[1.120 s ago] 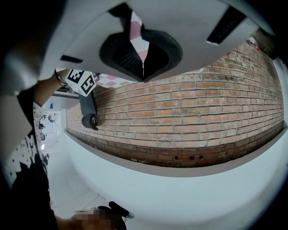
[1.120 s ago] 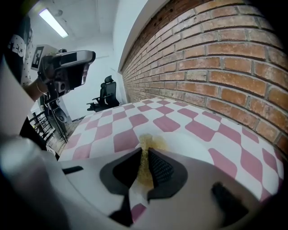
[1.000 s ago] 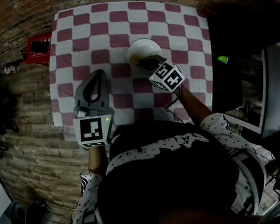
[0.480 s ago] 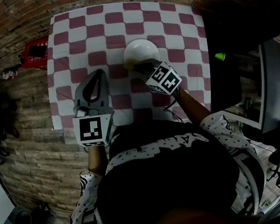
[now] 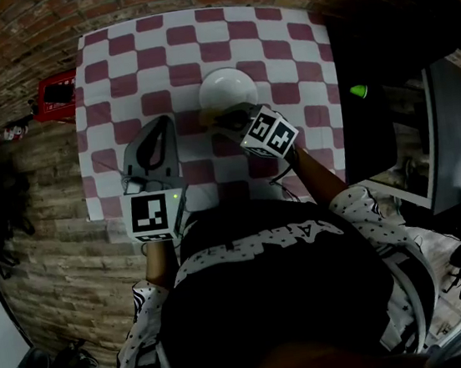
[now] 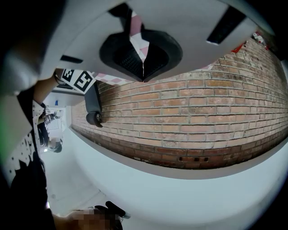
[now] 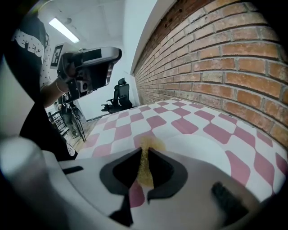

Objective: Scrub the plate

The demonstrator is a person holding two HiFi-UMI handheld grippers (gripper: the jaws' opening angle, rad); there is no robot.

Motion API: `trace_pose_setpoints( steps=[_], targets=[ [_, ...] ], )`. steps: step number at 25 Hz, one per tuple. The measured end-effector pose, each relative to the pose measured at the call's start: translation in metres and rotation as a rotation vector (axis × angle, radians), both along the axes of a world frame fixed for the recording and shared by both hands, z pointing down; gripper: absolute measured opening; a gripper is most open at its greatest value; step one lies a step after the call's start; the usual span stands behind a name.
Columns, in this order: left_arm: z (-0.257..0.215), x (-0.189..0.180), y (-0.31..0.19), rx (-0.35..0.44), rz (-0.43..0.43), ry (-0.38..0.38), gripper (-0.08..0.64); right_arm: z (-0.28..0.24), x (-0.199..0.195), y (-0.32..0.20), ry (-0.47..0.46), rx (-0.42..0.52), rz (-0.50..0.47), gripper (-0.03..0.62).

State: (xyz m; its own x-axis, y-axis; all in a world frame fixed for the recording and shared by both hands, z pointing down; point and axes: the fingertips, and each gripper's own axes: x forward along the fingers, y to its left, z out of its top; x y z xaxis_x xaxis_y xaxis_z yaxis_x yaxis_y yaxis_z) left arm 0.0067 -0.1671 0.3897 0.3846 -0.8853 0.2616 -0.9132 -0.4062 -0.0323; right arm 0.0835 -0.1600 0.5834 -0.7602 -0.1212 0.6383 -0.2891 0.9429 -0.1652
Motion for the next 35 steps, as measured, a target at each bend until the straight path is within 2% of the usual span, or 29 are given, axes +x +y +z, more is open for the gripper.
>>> trace_pose_setpoints(
  steps=[9,16,23,35],
  targets=[
    [-0.001,0.002,-0.001,0.000,-0.010,0.002,0.012,-0.012,0.033,-0.049,0.007,0.080,0.152,0.052],
    [-0.001,-0.003,0.003,-0.002,-0.039,-0.007,0.012,-0.015,0.054,-0.084,0.027,0.134,0.232,0.052],
    [0.001,-0.007,0.008,-0.010,-0.067,-0.016,0.012,-0.008,0.063,-0.101,0.046,0.153,0.273,0.052],
    [0.003,-0.014,0.014,-0.022,-0.106,-0.024,0.012,0.002,0.065,-0.113,0.081,0.179,0.261,0.052]
  ],
)
